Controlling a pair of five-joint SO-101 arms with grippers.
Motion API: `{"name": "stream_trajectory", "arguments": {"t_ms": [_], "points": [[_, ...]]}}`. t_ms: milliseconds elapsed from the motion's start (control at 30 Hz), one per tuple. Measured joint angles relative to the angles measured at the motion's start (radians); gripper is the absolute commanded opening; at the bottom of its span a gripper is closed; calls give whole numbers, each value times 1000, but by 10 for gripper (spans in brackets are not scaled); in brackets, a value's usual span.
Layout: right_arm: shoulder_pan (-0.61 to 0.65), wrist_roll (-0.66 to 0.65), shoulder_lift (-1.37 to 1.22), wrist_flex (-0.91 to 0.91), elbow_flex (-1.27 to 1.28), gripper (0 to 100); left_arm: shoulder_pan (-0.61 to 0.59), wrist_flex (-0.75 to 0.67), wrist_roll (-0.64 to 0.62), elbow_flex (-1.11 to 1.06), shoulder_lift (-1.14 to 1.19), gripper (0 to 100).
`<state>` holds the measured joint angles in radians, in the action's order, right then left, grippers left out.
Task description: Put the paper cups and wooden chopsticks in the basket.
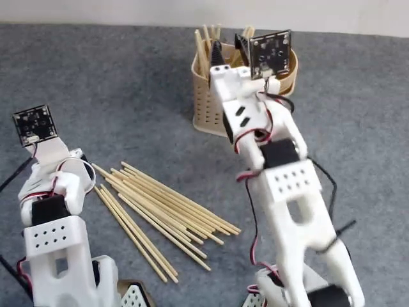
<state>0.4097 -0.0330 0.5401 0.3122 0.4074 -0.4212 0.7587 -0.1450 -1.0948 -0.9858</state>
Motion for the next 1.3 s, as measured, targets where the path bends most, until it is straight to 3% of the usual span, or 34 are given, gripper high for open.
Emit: {"name": "stream_trajectory", "arguments": {"t_ms": [300, 600, 900, 1067, 1300], "points": [[106, 2, 104, 354, -163, 142, 0, 0, 0, 0, 0, 32], [242, -97, 107, 621, -127, 142, 0, 0, 0, 0, 0, 32], [328, -98, 83, 626, 173, 142, 0, 0, 0, 0, 0, 32], [379, -123, -48, 473, 353, 142, 0, 0, 0, 0, 0, 32], [423, -186, -301, 434, 344, 141, -3, 0, 0, 0, 0, 32]]}}
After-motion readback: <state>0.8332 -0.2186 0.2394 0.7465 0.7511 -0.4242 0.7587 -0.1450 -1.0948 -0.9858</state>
